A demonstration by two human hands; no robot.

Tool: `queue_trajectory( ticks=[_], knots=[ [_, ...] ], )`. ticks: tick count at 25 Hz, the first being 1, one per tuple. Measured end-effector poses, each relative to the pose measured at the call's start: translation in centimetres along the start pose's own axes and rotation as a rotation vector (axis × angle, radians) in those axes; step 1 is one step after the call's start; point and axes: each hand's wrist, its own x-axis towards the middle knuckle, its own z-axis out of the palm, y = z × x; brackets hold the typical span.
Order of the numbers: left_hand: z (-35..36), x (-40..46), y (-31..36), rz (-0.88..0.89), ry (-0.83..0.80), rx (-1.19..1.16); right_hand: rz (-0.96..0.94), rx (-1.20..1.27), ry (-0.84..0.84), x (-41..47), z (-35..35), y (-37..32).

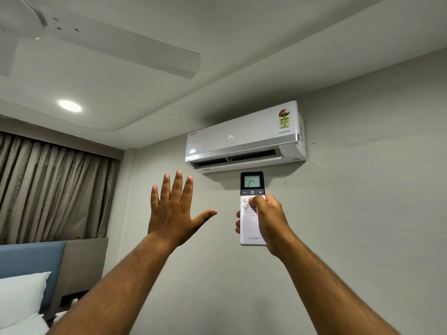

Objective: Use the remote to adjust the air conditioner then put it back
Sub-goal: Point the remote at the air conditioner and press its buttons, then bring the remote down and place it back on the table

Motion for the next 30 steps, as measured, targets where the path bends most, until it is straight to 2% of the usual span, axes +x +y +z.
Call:
queue_trajectory(
  ticks=[4,9,14,18,21,25,30],
  knots=[
    [0.1,-0.4,-0.5,-0.010,0.003,-0.027,0.025,0.006,-0.032,0.0,1.1,0.7],
    [0.2,-2.7,-1.9,-0.126,-0.046,-0.075,0.106,0.005,-0.087,-0.9,4.8,2.8],
    [-0.3,-7.8,-4.3,-0.329,-0.101,-0.521,0.192,-0.005,-0.163,-3.3,11.0,6.9],
    [-1.9,-12.6,-7.2,-0.562,-0.192,-0.693,0.281,0.020,-0.311,-6.3,16.4,10.8],
    [-3.7,-15.6,-9.8,-0.726,-0.182,-0.725,0.346,0.093,-0.403,-8.8,20.3,12.9],
    [-6.2,-20.3,-13.2,-0.916,-0.183,-0.664,0.543,0.250,-0.572,-13.0,24.7,16.0],
    [-8.1,-29.7,-16.8,-1.166,-0.204,-0.544,0.613,0.184,-0.798,-19.7,27.9,21.7]
  ],
)
